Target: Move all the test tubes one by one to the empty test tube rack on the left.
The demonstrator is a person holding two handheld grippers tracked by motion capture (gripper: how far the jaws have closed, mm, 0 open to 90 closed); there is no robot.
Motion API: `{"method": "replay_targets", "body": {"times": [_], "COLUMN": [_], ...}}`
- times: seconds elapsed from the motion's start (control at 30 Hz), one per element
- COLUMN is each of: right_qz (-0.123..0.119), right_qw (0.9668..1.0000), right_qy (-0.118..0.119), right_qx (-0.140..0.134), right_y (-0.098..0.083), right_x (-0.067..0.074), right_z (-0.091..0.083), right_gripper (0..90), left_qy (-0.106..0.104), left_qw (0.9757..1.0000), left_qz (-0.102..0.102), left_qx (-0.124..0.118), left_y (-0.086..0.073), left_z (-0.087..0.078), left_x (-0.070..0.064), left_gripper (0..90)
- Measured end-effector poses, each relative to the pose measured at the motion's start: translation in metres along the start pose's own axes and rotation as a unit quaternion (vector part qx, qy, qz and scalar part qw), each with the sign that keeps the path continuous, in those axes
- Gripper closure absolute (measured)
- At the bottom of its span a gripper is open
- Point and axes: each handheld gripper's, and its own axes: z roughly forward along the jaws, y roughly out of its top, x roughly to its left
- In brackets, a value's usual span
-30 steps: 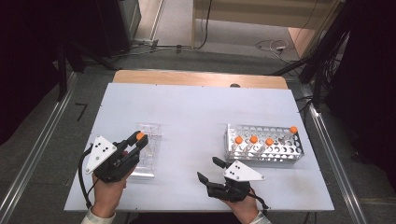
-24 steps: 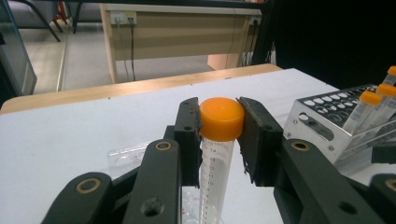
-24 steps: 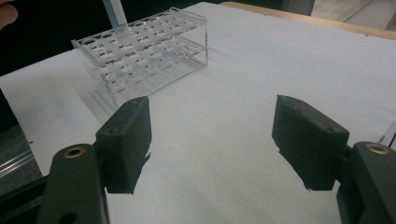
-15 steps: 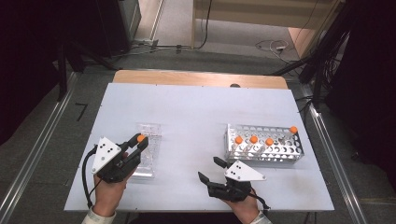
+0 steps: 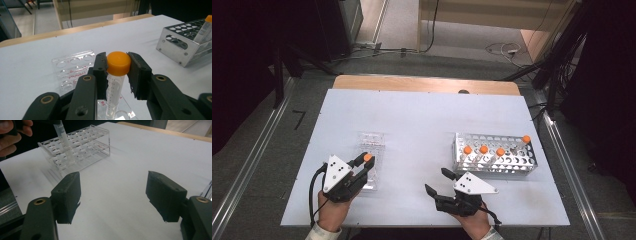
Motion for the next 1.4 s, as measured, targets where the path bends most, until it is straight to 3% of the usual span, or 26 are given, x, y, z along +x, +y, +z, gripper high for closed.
{"method": "replay_targets", "body": {"times": [0.3,0.6,0.9,1.07,1.4], "right_qz": [0.0,0.0,0.001,0.001,0.021], "right_qw": [1.0,1.0,1.0,0.9999,0.998], "right_qy": [0.0,0.0,-0.003,-0.013,-0.054], "right_qx": [0.001,0.0,-0.004,-0.006,-0.023], "right_y": [0.0,0.0,0.0,0.0,-0.003], "right_x": [0.0,0.001,-0.002,-0.006,-0.031], "right_z": [0.0,0.0,-0.003,-0.011,-0.044], "right_gripper": [26.7,26.7,26.7,26.7,26.7], "left_qy": [-0.004,-0.019,-0.019,-0.006,0.02], "left_qw": [1.0,0.9997,0.9993,0.9991,0.9979], "left_qz": [-0.006,-0.016,-0.031,-0.038,-0.056], "left_qx": [0.0,0.002,-0.013,-0.019,-0.027], "left_y": [0.0,-0.001,0.0,0.0,-0.001], "left_z": [0.0,0.001,-0.001,-0.001,-0.003], "left_x": [0.001,0.002,0.004,0.005,0.012], "left_gripper": [68.6,61.6,45.1,33.1,26.2]}}
